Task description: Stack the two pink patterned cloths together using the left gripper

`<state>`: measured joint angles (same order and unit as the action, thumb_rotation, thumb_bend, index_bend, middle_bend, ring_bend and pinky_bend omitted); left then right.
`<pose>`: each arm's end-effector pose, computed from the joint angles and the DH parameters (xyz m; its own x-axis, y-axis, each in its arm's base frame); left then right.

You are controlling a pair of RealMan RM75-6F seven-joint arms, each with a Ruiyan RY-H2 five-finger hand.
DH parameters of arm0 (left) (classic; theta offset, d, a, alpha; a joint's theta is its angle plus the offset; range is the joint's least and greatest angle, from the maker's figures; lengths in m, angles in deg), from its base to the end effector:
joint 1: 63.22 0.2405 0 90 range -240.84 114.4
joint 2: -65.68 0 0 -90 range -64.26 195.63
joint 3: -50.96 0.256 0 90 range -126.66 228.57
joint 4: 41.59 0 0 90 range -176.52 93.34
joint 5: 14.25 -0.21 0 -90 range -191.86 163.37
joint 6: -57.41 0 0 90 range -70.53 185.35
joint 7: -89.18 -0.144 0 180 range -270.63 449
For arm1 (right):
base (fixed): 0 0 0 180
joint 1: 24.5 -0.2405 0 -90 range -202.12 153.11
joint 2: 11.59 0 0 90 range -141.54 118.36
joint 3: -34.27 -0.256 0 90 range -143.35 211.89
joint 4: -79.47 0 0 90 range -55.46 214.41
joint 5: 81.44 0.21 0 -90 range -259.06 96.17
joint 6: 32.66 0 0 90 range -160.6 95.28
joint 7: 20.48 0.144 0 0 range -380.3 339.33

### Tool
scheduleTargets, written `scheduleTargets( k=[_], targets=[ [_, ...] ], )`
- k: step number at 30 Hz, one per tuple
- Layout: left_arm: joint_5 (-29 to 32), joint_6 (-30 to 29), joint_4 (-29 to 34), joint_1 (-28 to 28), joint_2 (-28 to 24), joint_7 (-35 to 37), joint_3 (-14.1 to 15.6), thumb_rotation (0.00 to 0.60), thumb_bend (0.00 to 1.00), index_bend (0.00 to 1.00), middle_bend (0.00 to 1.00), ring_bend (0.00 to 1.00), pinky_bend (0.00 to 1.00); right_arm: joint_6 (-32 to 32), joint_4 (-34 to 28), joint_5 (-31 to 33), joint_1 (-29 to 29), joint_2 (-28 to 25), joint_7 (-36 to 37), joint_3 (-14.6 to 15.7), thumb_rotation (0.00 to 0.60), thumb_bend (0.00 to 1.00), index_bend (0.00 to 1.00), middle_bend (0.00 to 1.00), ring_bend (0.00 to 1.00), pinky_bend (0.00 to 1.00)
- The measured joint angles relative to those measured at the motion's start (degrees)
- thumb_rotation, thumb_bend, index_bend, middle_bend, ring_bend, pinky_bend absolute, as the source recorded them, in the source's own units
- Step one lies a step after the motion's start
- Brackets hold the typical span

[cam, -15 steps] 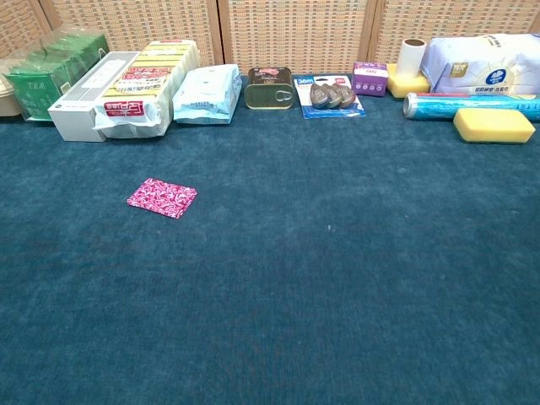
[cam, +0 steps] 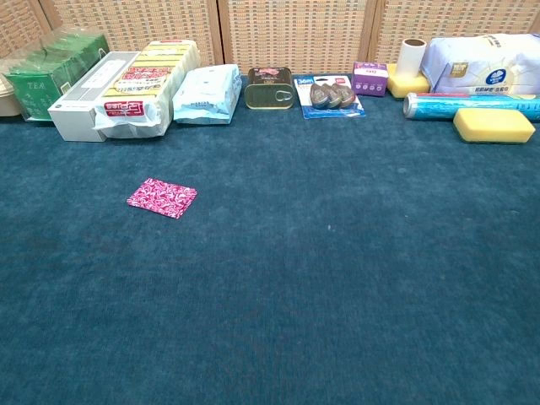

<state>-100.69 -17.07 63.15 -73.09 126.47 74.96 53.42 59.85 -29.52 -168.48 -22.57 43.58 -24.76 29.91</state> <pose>-0.2704 0.1769 0.1219 0.4964 0.2335 0.8361 0.8679 -0.1557 -0.4718 -0.2715 -0.1490 0.2022 0.3461 0.1016 0.9327 -0.9378 0.0669 0.3407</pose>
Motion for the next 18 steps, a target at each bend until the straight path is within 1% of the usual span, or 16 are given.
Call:
scheduleTargets(
  k=[2,4,5,10,12,15,18],
  targets=[
    [1.45,3.44,1.64,-1.62,-0.98,-1.49,-0.15,0.6,0.08,0.0,0.0,0.0,0.0,-0.19,-0.11,0.18,-0.06,0.03,-0.36,-0.02,0.6,0.0,0.0,0.0,0.0,0.0],
    [4.42,7.55,3.79,-3.87,-2.02,-4.34,-0.51,0.6,0.08,0.0,0.0,0.0,0.0,-0.39,-0.21,0.26,-0.11,0.09,-0.92,0.02,0.6,0.0,0.0,0.0,0.0,0.0],
    [5.38,8.53,4.31,-4.43,-2.23,-5.19,-0.62,0.6,0.08,0.0,0.0,0.0,0.0,-0.45,-0.25,0.26,-0.13,0.11,-1.14,0.06,0.6,0.0,0.0,0.0,0.0,0.0],
    [15.9,16.58,7.4,-10.07,-2.7,-10.49,-2.22,0.6,0.08,0.0,0.0,0.0,0.0,-1.02,-0.35,0.39,-0.28,0.32,-1.97,0.23,0.6,0.0,0.0,0.0,0.0,0.0],
    [20.39,19.86,7.94,-13.13,-2.26,-12.04,-3.2,0.6,0.07,0.0,0.0,0.0,0.0,-1.32,-0.35,0.7,-0.39,0.38,-2.13,0.2,0.6,0.0,0.0,0.0,0.0,0.0],
    [25.25,23.51,7.65,-17.46,-0.64,-13.65,-4.72,0.6,0.06,0.0,0.0,0.0,0.01,-1.66,-0.42,1.04,-0.52,0.39,-2.35,0.18,0.6,0.0,0.0,0.0,0.0,0.0],
    [29.08,25.7,6.09,-20.83,1.96,-14.7,-5.91,0.6,0.06,0.0,0.0,0.0,0.02,-1.75,-0.52,1.14,-0.56,0.34,-2.43,0.16,0.6,0.0,0.0,0.0,0.0,0.0]
  ],
)
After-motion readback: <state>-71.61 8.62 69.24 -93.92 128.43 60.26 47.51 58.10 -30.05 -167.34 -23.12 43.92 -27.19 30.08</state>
